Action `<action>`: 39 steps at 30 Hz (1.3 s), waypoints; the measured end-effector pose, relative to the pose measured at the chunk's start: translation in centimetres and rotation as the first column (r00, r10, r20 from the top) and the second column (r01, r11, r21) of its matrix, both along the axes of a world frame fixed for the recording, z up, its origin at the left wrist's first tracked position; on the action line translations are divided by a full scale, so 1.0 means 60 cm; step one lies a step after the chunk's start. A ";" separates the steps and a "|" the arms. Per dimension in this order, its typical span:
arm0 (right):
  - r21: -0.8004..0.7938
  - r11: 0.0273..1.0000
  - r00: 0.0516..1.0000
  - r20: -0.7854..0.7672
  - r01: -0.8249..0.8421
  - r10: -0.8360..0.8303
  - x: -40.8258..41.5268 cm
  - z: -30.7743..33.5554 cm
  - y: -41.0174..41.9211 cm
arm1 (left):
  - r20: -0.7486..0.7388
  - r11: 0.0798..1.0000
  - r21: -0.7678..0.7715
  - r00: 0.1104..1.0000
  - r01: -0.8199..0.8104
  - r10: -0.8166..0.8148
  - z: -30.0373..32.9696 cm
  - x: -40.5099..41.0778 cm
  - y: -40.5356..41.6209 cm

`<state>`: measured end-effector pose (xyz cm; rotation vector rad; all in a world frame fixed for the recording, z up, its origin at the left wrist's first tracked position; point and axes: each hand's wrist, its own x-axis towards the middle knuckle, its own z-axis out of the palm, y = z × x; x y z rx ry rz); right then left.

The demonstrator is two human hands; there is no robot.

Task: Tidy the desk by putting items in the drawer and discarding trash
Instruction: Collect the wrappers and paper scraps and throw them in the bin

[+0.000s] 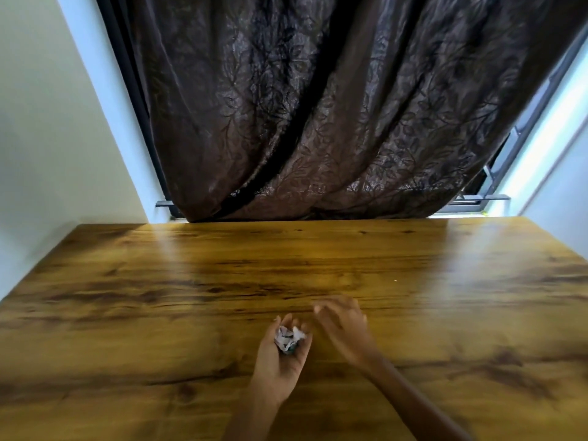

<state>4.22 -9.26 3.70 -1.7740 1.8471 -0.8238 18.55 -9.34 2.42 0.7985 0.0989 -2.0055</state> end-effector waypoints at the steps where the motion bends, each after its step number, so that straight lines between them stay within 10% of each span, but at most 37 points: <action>1: -0.022 0.995 0.995 -0.034 0.096 -0.096 -0.026 -0.008 -0.009 | -0.002 1.000 0.009 1.000 -0.005 0.005 -0.001 0.001 -0.002; 7: 0.027 0.914 0.880 -0.285 0.404 -0.381 -0.165 -0.070 -0.017 | 0.021 1.000 0.006 1.000 -0.014 0.014 -0.006 0.004 0.002; 25: -0.045 0.979 0.823 -0.534 0.199 -0.192 -0.190 -0.074 -0.012 | 0.025 1.000 -0.017 1.000 0.004 -0.004 -0.009 -0.015 0.023; 39: -0.104 0.992 0.826 -0.552 0.069 -0.115 -0.148 -0.089 0.264 | 0.034 0.978 0.018 0.977 0.208 -0.208 -0.017 -0.177 0.094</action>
